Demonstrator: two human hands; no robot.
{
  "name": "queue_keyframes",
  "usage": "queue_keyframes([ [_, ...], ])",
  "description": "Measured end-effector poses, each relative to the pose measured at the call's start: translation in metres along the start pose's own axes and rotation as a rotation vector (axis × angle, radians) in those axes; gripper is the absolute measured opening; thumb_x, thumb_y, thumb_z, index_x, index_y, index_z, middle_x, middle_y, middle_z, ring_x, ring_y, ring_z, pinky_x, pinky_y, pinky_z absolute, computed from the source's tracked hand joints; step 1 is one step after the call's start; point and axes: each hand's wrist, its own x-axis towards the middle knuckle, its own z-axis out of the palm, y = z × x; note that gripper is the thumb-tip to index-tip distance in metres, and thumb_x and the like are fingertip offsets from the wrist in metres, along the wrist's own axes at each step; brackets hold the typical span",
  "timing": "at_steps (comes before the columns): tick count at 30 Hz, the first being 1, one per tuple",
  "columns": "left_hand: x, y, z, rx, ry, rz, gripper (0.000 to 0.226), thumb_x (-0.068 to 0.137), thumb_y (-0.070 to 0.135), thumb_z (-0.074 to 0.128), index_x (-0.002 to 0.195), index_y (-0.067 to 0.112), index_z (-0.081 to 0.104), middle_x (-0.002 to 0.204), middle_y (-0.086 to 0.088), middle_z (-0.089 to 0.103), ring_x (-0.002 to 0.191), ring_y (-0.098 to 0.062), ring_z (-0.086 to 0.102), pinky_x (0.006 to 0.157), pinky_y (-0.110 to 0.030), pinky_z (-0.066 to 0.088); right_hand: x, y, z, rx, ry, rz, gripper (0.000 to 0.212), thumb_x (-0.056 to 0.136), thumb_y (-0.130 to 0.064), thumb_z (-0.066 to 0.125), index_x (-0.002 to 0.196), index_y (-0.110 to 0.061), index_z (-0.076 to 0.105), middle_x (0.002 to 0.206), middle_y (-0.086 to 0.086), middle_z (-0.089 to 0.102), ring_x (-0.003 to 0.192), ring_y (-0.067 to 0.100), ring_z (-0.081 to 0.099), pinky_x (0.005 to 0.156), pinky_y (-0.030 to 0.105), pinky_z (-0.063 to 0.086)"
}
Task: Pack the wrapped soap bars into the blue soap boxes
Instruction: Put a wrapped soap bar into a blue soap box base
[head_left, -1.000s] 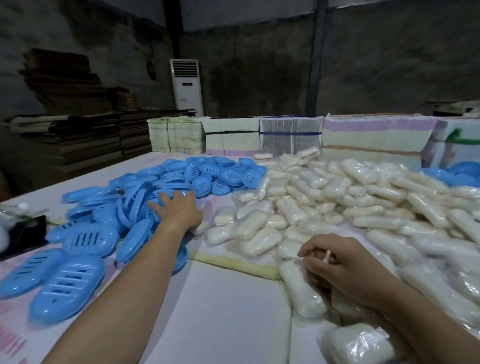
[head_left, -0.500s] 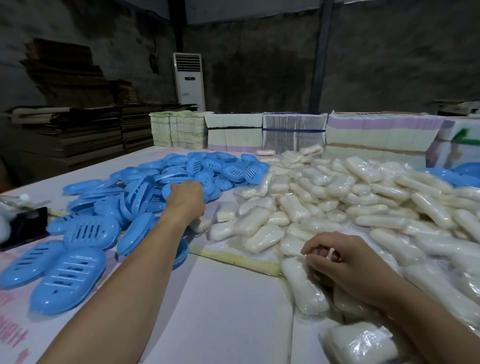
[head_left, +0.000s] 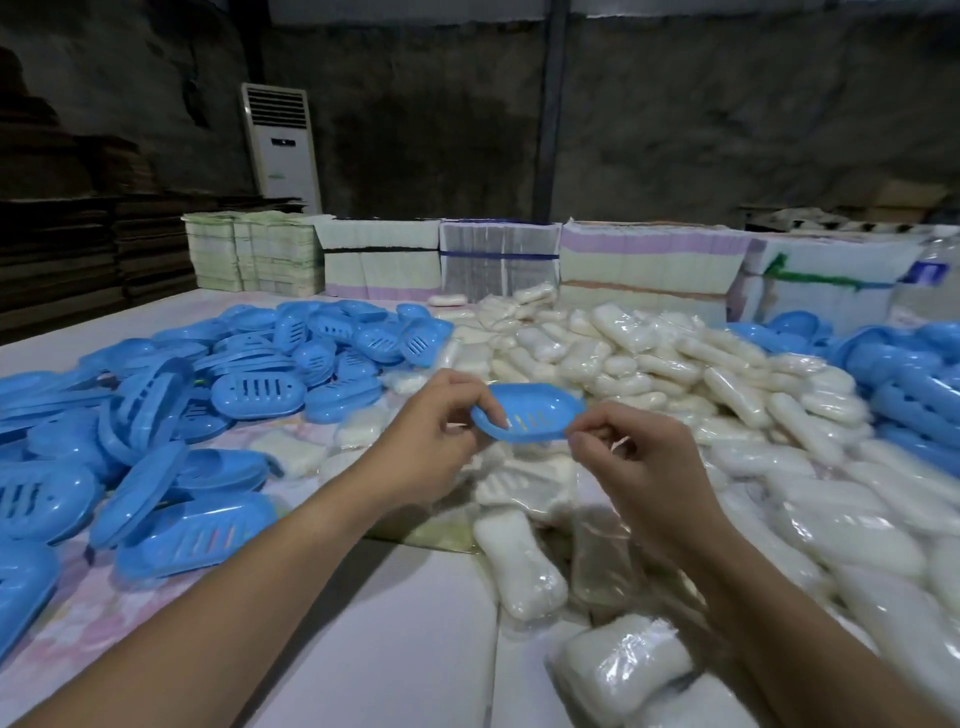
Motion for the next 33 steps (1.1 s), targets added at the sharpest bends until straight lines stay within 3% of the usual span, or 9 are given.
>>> queue_keyframes([
  [4,-0.011,0.001,0.018,0.065,-0.227,-0.006,0.041,0.08,-0.01,0.064,0.079,0.031,0.063,0.1,0.002,0.058,0.094,-0.018,0.06,0.082,-0.035,0.049,0.014,0.008,-0.031,-0.139,0.212,0.083,0.016,0.081,-0.004,0.066,0.076,-0.018,0.072,0.066,0.0,0.068,0.066,0.016,0.061,0.062,0.024,0.046],
  [7,-0.017,0.003,0.029,0.168,-0.334,0.018,0.029,0.074,0.01,0.062,0.095,0.029,0.066,0.116,0.004,0.057,0.109,-0.007,0.057,0.096,-0.023,0.046,0.016,0.027,-0.048,-0.455,0.087,0.279,0.016,0.084,-0.018,0.065,0.098,-0.022,0.072,0.082,-0.004,0.067,0.084,0.019,0.06,0.074,0.035,0.049],
  [9,-0.018,0.001,0.032,0.264,-0.396,0.027,0.037,0.078,0.02,0.07,0.115,0.025,0.067,0.132,0.009,0.051,0.122,-0.003,0.05,0.105,-0.018,0.039,0.014,0.038,-0.049,-0.677,-0.058,0.389,0.029,0.085,-0.03,0.065,0.114,-0.026,0.065,0.104,-0.004,0.065,0.104,0.021,0.055,0.084,0.037,0.049],
  [12,-0.019,-0.001,0.035,0.293,-0.351,0.026,0.049,0.077,0.043,0.082,0.12,0.026,0.066,0.13,0.015,0.053,0.12,0.002,0.05,0.099,-0.012,0.037,0.013,0.044,-0.047,-0.842,-0.162,0.482,0.044,0.085,-0.042,0.061,0.127,-0.031,0.054,0.126,0.001,0.057,0.12,0.025,0.046,0.095,0.042,0.045],
  [16,-0.018,0.0,0.038,0.268,-0.274,0.06,0.028,0.078,0.038,0.083,0.1,0.022,0.074,0.116,0.009,0.064,0.107,0.0,0.057,0.089,-0.01,0.04,0.013,0.05,-0.051,-0.864,-0.128,0.561,0.049,0.083,-0.046,0.058,0.129,-0.032,0.051,0.121,0.001,0.062,0.119,0.026,0.048,0.09,0.04,0.045],
  [21,-0.02,0.004,0.041,0.199,-0.234,-0.018,0.023,0.074,0.042,0.085,0.08,0.023,0.073,0.1,0.007,0.069,0.098,-0.005,0.061,0.092,-0.034,0.049,0.015,0.055,-0.05,-0.801,-0.106,0.628,0.046,0.079,-0.044,0.064,0.123,-0.033,0.055,0.11,0.003,0.063,0.118,0.026,0.047,0.092,0.042,0.047],
  [26,-0.023,0.007,0.046,0.212,-0.149,-0.08,0.03,0.064,0.052,0.085,0.069,0.028,0.068,0.1,0.011,0.07,0.102,-0.006,0.062,0.094,-0.039,0.053,0.019,0.06,-0.053,-0.734,-0.09,0.66,0.044,0.072,-0.04,0.069,0.114,-0.034,0.059,0.107,0.002,0.064,0.115,0.025,0.049,0.094,0.041,0.047],
  [29,-0.023,0.008,0.043,0.218,-0.151,-0.105,0.032,0.057,0.057,0.081,0.069,0.034,0.063,0.104,0.012,0.068,0.105,-0.007,0.061,0.095,-0.037,0.053,0.023,0.065,-0.054,-0.714,-0.102,0.679,0.044,0.069,-0.041,0.071,0.111,-0.034,0.059,0.109,0.002,0.063,0.114,0.024,0.05,0.093,0.04,0.046],
  [33,-0.022,0.008,0.036,0.208,-0.163,-0.16,0.044,0.05,0.062,0.074,0.086,0.04,0.061,0.109,0.013,0.064,0.104,-0.004,0.062,0.092,-0.035,0.054,0.026,0.067,-0.054,-0.751,-0.129,0.686,0.045,0.067,-0.042,0.072,0.109,-0.036,0.057,0.11,0.0,0.061,0.115,0.025,0.048,0.089,0.037,0.045],
])
